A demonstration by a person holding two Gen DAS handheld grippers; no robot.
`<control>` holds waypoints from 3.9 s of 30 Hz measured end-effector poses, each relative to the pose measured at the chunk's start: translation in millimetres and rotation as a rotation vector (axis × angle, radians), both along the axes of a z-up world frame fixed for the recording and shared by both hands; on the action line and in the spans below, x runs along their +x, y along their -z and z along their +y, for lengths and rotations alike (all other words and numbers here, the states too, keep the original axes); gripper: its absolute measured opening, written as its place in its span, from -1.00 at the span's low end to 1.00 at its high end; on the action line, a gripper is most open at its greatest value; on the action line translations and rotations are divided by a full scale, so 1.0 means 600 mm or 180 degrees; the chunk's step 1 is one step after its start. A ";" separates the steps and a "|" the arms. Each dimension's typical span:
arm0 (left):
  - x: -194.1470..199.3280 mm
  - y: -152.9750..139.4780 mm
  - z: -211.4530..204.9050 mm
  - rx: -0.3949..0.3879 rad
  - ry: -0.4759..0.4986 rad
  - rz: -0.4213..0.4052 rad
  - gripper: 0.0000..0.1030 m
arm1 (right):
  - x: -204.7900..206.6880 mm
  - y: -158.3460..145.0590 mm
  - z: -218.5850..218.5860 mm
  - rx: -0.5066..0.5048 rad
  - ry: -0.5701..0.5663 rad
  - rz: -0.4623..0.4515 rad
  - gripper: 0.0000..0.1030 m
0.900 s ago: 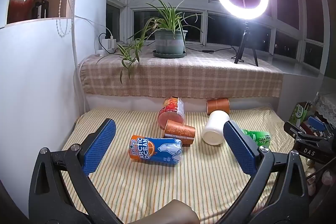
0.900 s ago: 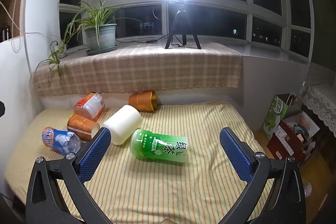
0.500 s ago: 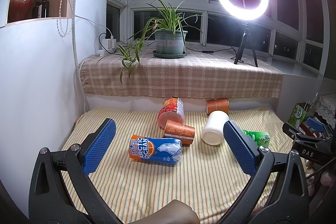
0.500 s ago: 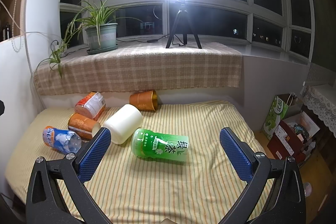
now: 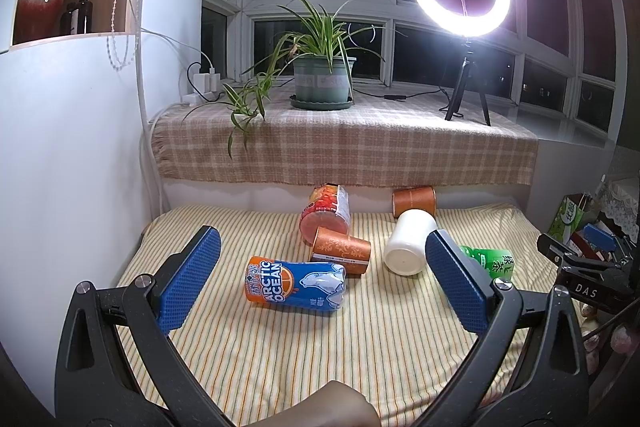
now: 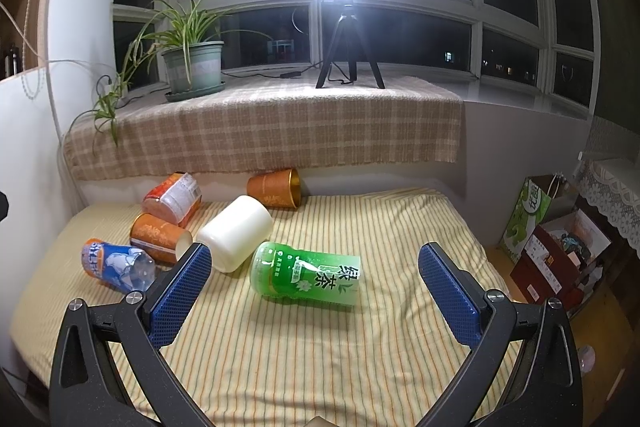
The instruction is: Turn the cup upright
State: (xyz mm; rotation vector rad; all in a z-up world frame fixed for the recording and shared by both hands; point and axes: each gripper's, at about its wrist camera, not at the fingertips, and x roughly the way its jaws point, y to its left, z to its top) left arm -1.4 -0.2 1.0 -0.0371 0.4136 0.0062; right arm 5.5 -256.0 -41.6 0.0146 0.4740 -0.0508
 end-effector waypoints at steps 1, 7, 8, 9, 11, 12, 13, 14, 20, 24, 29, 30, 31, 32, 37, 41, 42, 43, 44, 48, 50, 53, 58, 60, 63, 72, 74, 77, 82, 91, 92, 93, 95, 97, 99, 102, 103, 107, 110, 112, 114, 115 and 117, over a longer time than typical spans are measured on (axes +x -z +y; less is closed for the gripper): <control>0.000 0.001 0.000 -0.0008 -0.0004 0.0003 1.00 | 0.000 0.000 0.000 -0.0001 0.0001 0.0001 0.99; 0.000 0.001 0.000 -0.0009 -0.0008 -0.0005 1.00 | -0.001 0.001 -0.001 0.0015 -0.0003 0.0012 0.99; 0.000 0.001 0.000 -0.0009 -0.0008 -0.0004 1.00 | 0.001 0.001 -0.002 0.0020 -0.0004 0.0016 0.99; 0.000 0.000 0.000 -0.0009 -0.0007 -0.0004 1.00 | 0.002 0.002 -0.003 0.0031 -0.0008 0.0024 0.99; -0.005 0.001 -0.002 -0.0010 -0.0006 0.0000 1.00 | 0.006 0.003 -0.006 0.0056 -0.0016 0.0042 0.99; -0.014 0.001 -0.008 -0.0012 -0.0006 0.0008 1.00 | 0.007 0.004 -0.006 0.0068 -0.0022 0.0052 0.99; -0.005 0.009 -0.011 -0.0016 -0.0005 0.0016 1.00 | 0.008 0.003 -0.007 0.0078 -0.0028 0.0062 0.99; -0.005 0.011 -0.014 -0.0017 -0.0008 0.0024 1.00 | 0.010 0.004 -0.007 0.0083 -0.0035 0.0072 0.99; 0.025 0.017 -0.001 0.0010 0.0016 0.0097 1.00 | 0.031 0.007 -0.011 0.0182 -0.0141 0.0174 0.99; 0.046 0.024 0.009 0.0043 0.0036 0.0185 1.00 | 0.048 0.012 -0.015 0.0301 -0.0188 0.0254 0.99; 0.089 0.033 0.019 0.0099 0.0090 0.0305 1.00 | 0.069 0.022 -0.018 0.0420 -0.0233 0.0363 0.99; 0.102 0.034 0.021 0.0106 0.0111 0.0345 1.00 | 0.070 0.023 -0.019 0.0435 -0.0228 0.0378 0.99; 0.115 0.033 0.021 0.0128 0.0140 0.0355 1.00 | 0.072 0.026 -0.021 0.0451 -0.0223 0.0391 0.99; 0.130 0.035 0.022 0.0122 0.0174 0.0430 1.00 | 0.073 0.028 -0.022 0.0464 -0.0218 0.0404 0.99; 0.224 0.046 0.028 -0.0095 0.0426 0.0795 1.00 | 0.073 0.040 -0.032 0.0497 -0.0169 0.0442 0.99; 0.313 0.066 0.029 -0.0178 0.0482 0.1140 1.00 | 0.068 0.051 -0.047 0.0501 -0.0082 0.0474 0.99; 0.335 0.076 0.030 -0.0261 0.0484 0.1256 1.00 | 0.068 0.053 -0.051 0.0500 -0.0064 0.0482 0.99; 0.348 0.087 0.031 -0.0406 0.0495 0.1398 1.00 | 0.067 0.055 -0.056 0.0498 -0.0038 0.0492 0.99; 0.368 0.096 0.031 -0.0482 0.0517 0.1489 1.00 | 0.066 0.058 -0.061 0.0499 -0.0014 0.0501 0.99; 0.441 0.129 0.025 -0.0668 0.0522 0.1815 1.00 | 0.064 0.067 -0.080 0.0510 0.0050 0.0550 0.99; 0.475 0.147 0.025 -0.0703 0.0482 0.1942 1.00 | 0.062 0.072 -0.089 0.0502 0.0087 0.0570 0.99; 0.515 0.173 0.030 -0.0807 0.0409 0.2136 1.00 | 0.061 0.078 -0.104 0.0523 0.0149 0.0600 0.99; 0.554 0.199 0.031 -0.0704 0.0323 0.2261 1.00 | 0.060 0.088 -0.127 0.0541 0.0241 0.0640 0.99; 0.567 0.209 0.028 -0.0673 0.0340 0.2334 1.00 | 0.063 0.092 -0.135 0.0561 0.0282 0.0663 0.99; 0.580 0.225 0.022 -0.0558 0.0307 0.2418 0.98 | 0.068 0.097 -0.144 0.0612 0.0308 0.0688 0.99; 0.595 0.262 0.012 -0.0438 0.0286 0.2579 0.70 | 0.079 0.107 -0.147 0.0632 0.0302 0.0719 0.99; 0.600 0.266 0.004 -0.0437 0.0291 0.2561 0.69 | 0.080 0.109 -0.148 0.0639 0.0310 0.0731 0.99; 0.595 0.260 0.002 -0.0396 0.0282 0.2536 0.69 | 0.079 0.111 -0.151 0.0644 0.0328 0.0734 0.99; 0.564 0.230 0.003 -0.0329 0.0286 0.2458 0.68 | 0.075 0.110 -0.153 0.0638 0.0345 0.0730 0.99; 0.508 0.155 -0.002 -0.0211 0.0337 0.2151 0.68 | 0.063 0.104 -0.153 0.0633 0.0349 0.0692 0.99; 0.497 0.142 -0.003 -0.0218 0.0354 0.2106 0.68 | 0.061 0.102 -0.151 0.0630 0.0347 0.0684 0.99; 0.487 0.128 -0.004 -0.0224 0.0375 0.2067 0.68 | 0.059 0.100 -0.150 0.0630 0.0341 0.0673 0.99; 0.468 0.105 -0.005 -0.0251 0.0425 0.1990 0.68 | 0.054 0.096 -0.146 0.0626 0.0329 0.0650 0.99; 0.449 0.090 -0.005 -0.0291 0.0494 0.1919 0.68 | 0.048 0.092 -0.143 0.0623 0.0314 0.0628 0.99; 0.421 0.070 -0.011 -0.0312 0.0580 0.1851 0.68 | 0.043 0.088 -0.141 0.0624 0.0299 0.0612 0.99; 0.385 0.048 -0.009 -0.0328 0.0688 0.1777 0.68 | 0.036 0.084 -0.136 0.0628 0.0276 0.0591 0.99; 0.367 0.041 -0.010 -0.0336 0.0724 0.1753 0.68 | 0.033 0.083 -0.135 0.0632 0.0266 0.0584 0.99; 0.300 0.038 -0.023 -0.0406 0.0854 0.1690 0.68 | 0.020 0.081 -0.129 0.0637 0.0220 0.0563 0.99; 0.266 0.045 -0.048 -0.0470 0.0945 0.1672 0.68 | 0.013 0.081 -0.124 0.0629 0.0177 0.0566 0.99; 0.248 0.062 -0.065 -0.0574 0.0975 0.1686 0.68 | 0.008 0.083 -0.123 0.0628 0.0164 0.0574 0.99; 0.226 0.078 -0.064 -0.0733 0.0967 0.1720 0.68 | 0.004 0.083 -0.123 0.0640 0.0152 0.0574 0.99; 0.220 0.085 -0.065 -0.0779 0.0951 0.1728 0.68 | 0.002 0.083 -0.123 0.0642 0.0150 0.0570 0.99; 0.202 0.107 -0.064 -0.0947 0.0919 0.1767 0.68 | -0.002 0.082 -0.123 0.0644 0.0143 0.0565 0.99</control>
